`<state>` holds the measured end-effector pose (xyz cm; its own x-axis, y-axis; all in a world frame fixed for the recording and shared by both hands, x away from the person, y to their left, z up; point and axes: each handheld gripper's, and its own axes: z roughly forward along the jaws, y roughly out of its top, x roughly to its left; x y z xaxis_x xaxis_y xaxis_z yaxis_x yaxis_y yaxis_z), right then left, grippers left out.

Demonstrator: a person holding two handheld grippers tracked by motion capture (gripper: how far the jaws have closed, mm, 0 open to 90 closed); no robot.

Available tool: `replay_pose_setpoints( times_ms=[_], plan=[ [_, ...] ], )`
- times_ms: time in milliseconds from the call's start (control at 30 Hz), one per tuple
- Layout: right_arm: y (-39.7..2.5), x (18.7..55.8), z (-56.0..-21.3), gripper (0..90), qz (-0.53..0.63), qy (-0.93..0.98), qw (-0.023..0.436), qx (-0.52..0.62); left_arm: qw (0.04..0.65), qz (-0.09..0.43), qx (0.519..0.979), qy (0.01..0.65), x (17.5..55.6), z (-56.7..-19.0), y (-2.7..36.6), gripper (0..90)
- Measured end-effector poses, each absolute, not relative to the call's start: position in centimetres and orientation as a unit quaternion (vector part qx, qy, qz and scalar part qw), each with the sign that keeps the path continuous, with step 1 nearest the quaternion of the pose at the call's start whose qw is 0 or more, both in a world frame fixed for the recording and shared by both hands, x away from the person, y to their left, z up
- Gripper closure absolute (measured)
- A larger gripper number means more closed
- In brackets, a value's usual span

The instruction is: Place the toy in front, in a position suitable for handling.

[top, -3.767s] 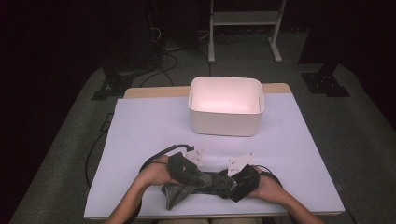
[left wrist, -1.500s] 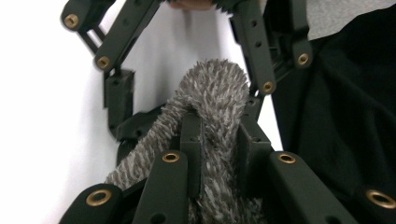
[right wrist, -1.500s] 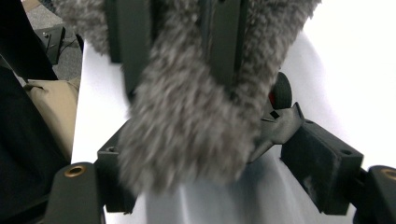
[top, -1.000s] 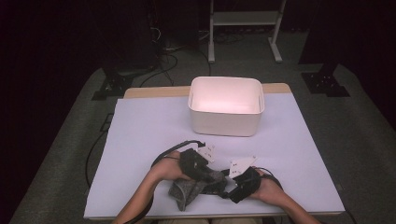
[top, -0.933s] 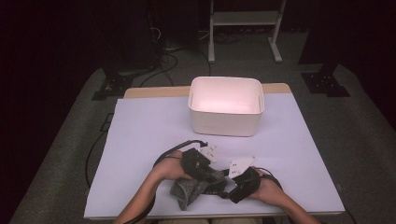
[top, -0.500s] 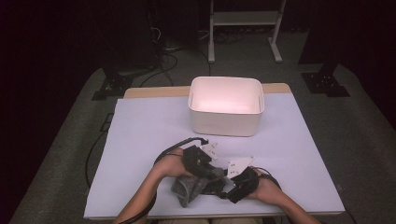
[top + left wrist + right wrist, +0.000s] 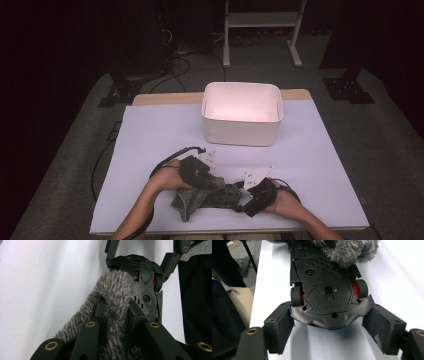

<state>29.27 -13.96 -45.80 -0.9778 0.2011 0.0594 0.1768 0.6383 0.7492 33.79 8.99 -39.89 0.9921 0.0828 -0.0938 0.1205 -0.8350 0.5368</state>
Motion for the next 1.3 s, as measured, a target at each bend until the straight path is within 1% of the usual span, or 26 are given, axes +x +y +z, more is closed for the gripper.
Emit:
replay_pose_setpoints(
  times_ms=[200,433,500,600,767,1033,1167,1300],
  plan=[
    [-13.2,29.7,-45.9,18.6,0.404,0.909,0.006,0.104,0.275,-0.035,0.960,0.046,33.7,-39.9,8.4,74.7],
    [-11.4,30.0,-45.5,17.9,0.402,0.912,-0.001,0.084,0.273,-0.039,0.961,0.026,33.4,-39.8,7.7,74.5],
    [-11.0,30.0,-45.5,20.9,0.401,0.913,-0.008,0.079,0.276,-0.039,0.960,0.025,33.3,-39.7,7.9,74.5],
    [-11.0,29.9,-45.5,22.4,0.392,0.917,-0.002,0.076,0.281,-0.043,0.958,0.024,33.2,-39.6,8.3,74.5],
    [-11.1,29.8,-45.7,22.6,0.387,0.920,0.007,0.068,0.275,-0.040,0.960,0.020,32.8,-39.3,9.2,74.5],
    [-11.0,29.7,-45.5,22.7,0.380,0.923,0.013,0.059,0.270,-0.037,0.961,0.039,32.2,-38.8,12.2,74.2],
    [-11.4,29.8,-45.3,22.7,0.376,0.925,0.011,0.055,0.293,-0.060,0.953,0.041,31.6,-38.8,13.5,73.8],
    [-12.1,30.0,-45.2,22.7,0.376,0.925,0.008,0.058,0.290,-0.064,0.954,0.036,31.2,-39.1,13.6,73.8]
  ],
)
